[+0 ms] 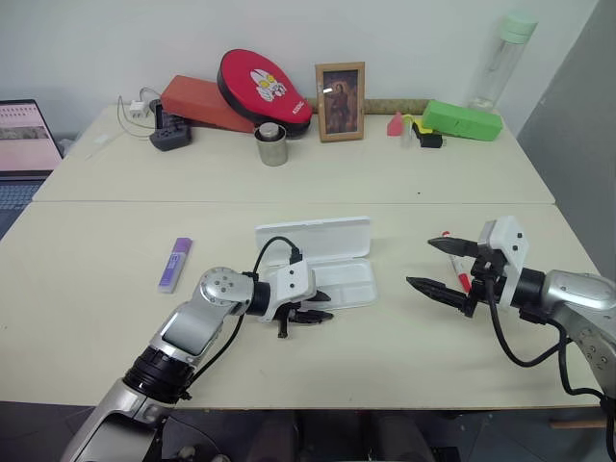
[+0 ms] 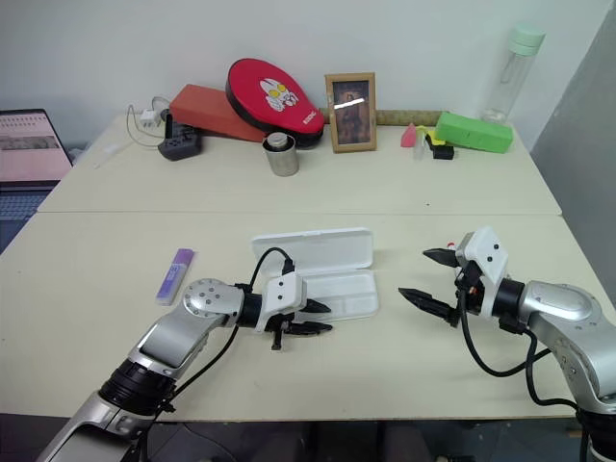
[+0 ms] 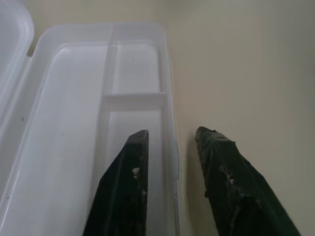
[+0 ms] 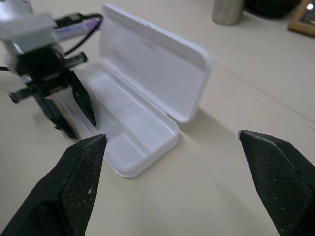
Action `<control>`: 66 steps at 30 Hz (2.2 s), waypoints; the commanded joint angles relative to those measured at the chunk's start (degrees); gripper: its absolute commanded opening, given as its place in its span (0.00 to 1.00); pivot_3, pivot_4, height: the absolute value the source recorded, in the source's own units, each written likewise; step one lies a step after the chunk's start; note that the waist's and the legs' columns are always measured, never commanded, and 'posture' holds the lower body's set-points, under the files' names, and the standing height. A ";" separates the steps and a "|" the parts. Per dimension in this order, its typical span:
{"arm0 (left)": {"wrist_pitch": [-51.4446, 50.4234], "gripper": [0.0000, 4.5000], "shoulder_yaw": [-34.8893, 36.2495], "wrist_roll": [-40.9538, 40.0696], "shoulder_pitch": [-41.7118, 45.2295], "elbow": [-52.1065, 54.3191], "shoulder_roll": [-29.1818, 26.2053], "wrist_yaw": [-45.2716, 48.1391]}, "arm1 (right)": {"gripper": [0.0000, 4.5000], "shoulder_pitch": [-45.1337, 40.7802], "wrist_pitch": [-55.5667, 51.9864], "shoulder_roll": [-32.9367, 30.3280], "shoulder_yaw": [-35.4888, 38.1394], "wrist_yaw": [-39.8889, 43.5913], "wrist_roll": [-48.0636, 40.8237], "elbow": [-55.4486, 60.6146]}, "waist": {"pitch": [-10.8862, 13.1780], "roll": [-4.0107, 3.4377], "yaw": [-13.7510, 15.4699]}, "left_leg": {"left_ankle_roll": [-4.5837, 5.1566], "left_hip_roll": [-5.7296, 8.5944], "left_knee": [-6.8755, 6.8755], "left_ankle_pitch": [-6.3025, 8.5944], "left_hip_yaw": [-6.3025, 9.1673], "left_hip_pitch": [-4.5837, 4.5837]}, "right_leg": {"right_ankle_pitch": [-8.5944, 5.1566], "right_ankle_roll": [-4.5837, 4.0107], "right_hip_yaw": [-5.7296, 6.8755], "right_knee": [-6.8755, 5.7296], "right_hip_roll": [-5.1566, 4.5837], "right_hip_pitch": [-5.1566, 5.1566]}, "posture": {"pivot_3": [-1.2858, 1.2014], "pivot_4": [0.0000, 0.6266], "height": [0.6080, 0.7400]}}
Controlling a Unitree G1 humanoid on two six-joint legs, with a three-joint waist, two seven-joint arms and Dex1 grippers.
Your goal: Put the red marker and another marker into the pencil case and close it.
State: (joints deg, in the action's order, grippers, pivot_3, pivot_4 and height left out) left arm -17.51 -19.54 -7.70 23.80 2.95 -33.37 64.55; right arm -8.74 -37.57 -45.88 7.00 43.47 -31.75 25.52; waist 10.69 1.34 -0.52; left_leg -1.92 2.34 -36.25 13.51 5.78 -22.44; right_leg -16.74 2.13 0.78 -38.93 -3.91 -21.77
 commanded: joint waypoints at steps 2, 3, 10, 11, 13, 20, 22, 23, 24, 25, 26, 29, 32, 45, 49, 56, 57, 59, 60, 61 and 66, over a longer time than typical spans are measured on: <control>-2.98 0.62 3.87 -5.88 -0.49 7.30 0.43 0.38 | 1.00 -1.98 -2.03 0.96 0.24 -4.18 2.23 -0.90 | 0.00 0.00 -0.01 | 0.00 0.00 0.00 0.00 -0.02 0.00 | 0.00 0.00 -0.02 0.00 0.00 0.00 | 0.52 0.24 1.00; -4.30 0.68 4.69 -7.54 -0.69 8.75 0.72 0.14 | 1.00 -2.39 -2.44 1.48 0.29 -5.22 2.58 -1.21 | 0.00 0.00 -0.04 | 0.00 0.00 0.00 0.00 -0.02 0.00 | 0.00 0.00 -0.02 0.00 0.00 0.00 | 0.52 0.24 1.00; -13.14 0.99 9.50 -18.67 -0.26 16.35 4.94 -3.82 | 1.00 -4.35 -6.15 4.38 0.81 -11.29 4.71 -3.57 | 0.00 0.00 -0.03 | 0.00 -0.01 -0.01 0.00 -0.01 0.00 | 0.00 0.00 -0.02 0.00 0.00 0.00 | 0.52 0.24 1.00; -13.38 0.99 9.79 -19.34 0.28 16.57 6.57 -5.52 | 1.00 -5.03 -7.31 4.96 0.85 -13.07 5.40 -4.63 | 0.00 0.00 -0.04 | 0.00 -0.01 -0.01 0.00 -0.01 0.00 | 0.00 0.00 -0.02 -0.01 0.00 0.00 | 0.52 0.24 1.00; -13.70 0.99 10.04 -19.79 0.81 16.76 8.25 -7.40 | 1.00 -5.80 -8.69 5.61 0.88 -14.97 6.04 -5.63 | 0.00 0.00 0.01 | 0.00 0.00 -0.06 0.00 -0.02 0.00 | 0.00 0.00 -0.02 -0.01 0.00 0.01 | 0.52 0.24 1.00; -6.85 0.99 7.88 -14.20 3.61 11.75 21.09 -20.64 | 1.00 -8.56 -16.36 10.38 0.28 -25.52 11.39 -12.88 | -0.01 0.01 0.14 | -0.01 0.03 -0.15 0.00 -0.05 -0.03 | 0.02 0.02 -0.04 -0.01 -0.01 0.05 | 0.52 0.24 1.00; -5.23 0.99 7.45 -12.56 3.94 10.55 22.35 -22.04 | 1.00 -8.55 -16.98 11.28 0.04 -25.97 12.00 -13.53 | -0.02 -0.01 0.07 | -0.02 0.03 -0.17 -0.01 -0.09 -0.05 | 0.02 0.03 -0.08 -0.02 -0.01 0.02 | 0.52 0.24 1.00; -4.64 0.99 7.53 -12.35 4.17 10.08 22.86 -22.51 | 1.00 -8.73 -17.28 11.71 0.12 -26.37 12.24 -13.93 | -0.05 -0.06 -0.04 | -0.02 0.02 -0.16 -0.01 -0.12 -0.05 | 0.02 0.03 -0.09 -0.02 0.00 0.00 | 0.52 0.24 1.00; -3.97 0.99 7.52 -12.14 4.47 9.77 23.25 -22.77 | 1.00 -8.83 -17.19 11.77 -0.22 -26.73 12.97 -14.86 | -0.05 -0.06 -0.07 | -0.01 -0.01 -0.16 -0.01 -0.16 -0.03 | 0.02 0.02 -0.09 -0.04 0.04 -0.01 | 0.52 0.24 1.00; -3.82 0.99 7.17 -12.11 4.64 9.71 23.42 -22.70 | 1.00 -8.80 -16.84 11.89 -0.63 -27.04 13.74 -15.98 | -0.05 -0.06 -0.14 | -0.01 -0.02 -0.16 -0.01 -0.16 -0.03 | 0.03 0.02 -0.09 -0.04 0.05 -0.01 | 0.52 0.24 1.00; -3.40 0.99 6.68 -11.59 4.70 9.52 23.22 -22.44 | 0.96 -8.83 -16.63 11.99 -0.88 -27.06 14.24 -16.67 | -0.06 -0.08 -0.15 | -0.01 -0.02 -0.16 -0.01 -0.17 -0.04 | 0.03 0.02 -0.09 -0.04 0.06 -0.01 | 0.52 0.24 1.00; -2.33 1.00 5.88 -10.61 4.72 8.92 22.60 -21.76 | 0.80 -9.07 -16.49 12.04 -0.98 -27.13 14.97 -17.32 | -0.06 -0.08 -0.13 | 0.00 0.00 -0.18 0.00 -0.18 -0.01 | 0.04 0.05 -0.07 -0.04 0.07 0.02 | 0.52 0.24 1.00; -2.02 1.00 6.12 -11.10 4.61 9.04 22.13 -21.31 | 0.65 -9.16 -16.50 11.69 -1.07 -26.73 15.16 -17.03 | -0.07 -0.08 -0.06 | 0.00 0.01 -0.26 0.00 -0.19 -0.01 | 0.06 0.09 -0.06 -0.04 0.07 0.04 | 0.52 0.24 1.00; -1.81 1.00 6.49 -10.79 4.97 8.58 20.98 -20.80 | 0.06 -9.67 -15.49 9.89 -1.35 -23.69 16.01 -14.86 | -0.07 -0.08 0.03 | 0.02 0.01 -0.32 0.01 -0.18 -0.04 | 0.06 0.09 -0.05 -0.03 0.07 0.05 | 0.52 0.24 1.00; -3.08 1.00 6.89 -11.19 4.04 10.03 18.82 -20.13 | 0.06 -9.84 -12.98 5.82 -2.23 -17.24 14.76 -12.04 | -0.06 -0.09 -0.05 | 0.03 0.01 -0.32 0.02 -0.20 -0.05 | 0.06 0.09 -0.04 -0.03 0.07 0.03 | 0.52 0.24 1.00; -8.61 1.00 14.15 -17.05 -7.29 21.22 6.83 -16.34 | 0.06 -8.93 0.86 -5.93 -10.78 6.36 12.33 -2.28 | -0.03 -0.13 -1.31 | 0.18 -0.14 -0.32 0.11 -0.13 -0.04 | 0.04 0.09 -0.01 0.04 0.25 0.03 | 0.52 0.24 1.00; -9.45 1.00 16.57 -18.43 -10.82 23.43 4.07 -15.22 | 0.06 -11.36 3.43 -5.50 -13.53 9.11 13.20 -2.68 | -0.03 -0.12 -1.60 | 0.19 -0.15 -0.33 0.11 -0.13 -0.04 | 0.04 0.09 -0.04 0.02 0.27 0.01 | 0.52 0.24 1.00; -9.89 1.00 21.01 -20.27 -16.26 25.80 0.55 -14.46 | 0.06 -16.19 6.80 -3.40 -18.27 12.12 15.47 -4.85 | 0.01 -0.16 -2.57 | 0.20 -0.22 -0.29 0.12 -0.10 0.12 | 0.06 0.05 -0.27 0.02 0.42 0.00 | 0.52 0.24 1.00; -10.30 1.00 23.10 -21.44 -18.58 26.64 -0.87 -14.18 | 0.06 -18.36 8.14 -2.02 -20.24 13.13 16.49 -6.32 | 0.01 -0.16 -2.54 | 0.21 -0.22 -0.21 0.13 -0.10 0.27 | 0.05 0.03 -0.31 0.00 0.43 0.02 | 0.52 0.24 1.00; -10.52 1.00 25.41 -22.19 -20.85 27.36 -2.18 -14.17 | 0.06 -20.77 10.08 -0.29 -22.51 13.98 18.04 -8.36 | 0.02 -0.17 -2.44 | 0.21 -0.23 -0.19 0.13 -0.07 0.29 | 0.04 0.02 -0.29 -0.01 0.44 0.04 | 0.52 0.24 1.00; -10.55 1.00 35.34 -24.19 -29.52 29.02 -6.46 -13.98 | 0.06 -30.89 17.62 8.94 -30.86 16.40 24.42 -19.61 | 0.03 -0.12 -1.51 | 0.19 -0.25 -0.19 0.13 0.05 0.32 | 0.08 -0.07 -0.24 0.03 0.47 0.07 | 0.52 0.24 1.00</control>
State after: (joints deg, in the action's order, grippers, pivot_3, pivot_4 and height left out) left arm -28.46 12.39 -30.36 -4.92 29.40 -39.01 50.41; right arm -37.75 -23.19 -37.85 -22.30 58.72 -9.29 7.85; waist 10.73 1.22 -2.03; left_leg -1.73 2.09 -36.43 13.63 5.83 -22.12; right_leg -16.66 2.04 0.54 -38.89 -3.44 -21.72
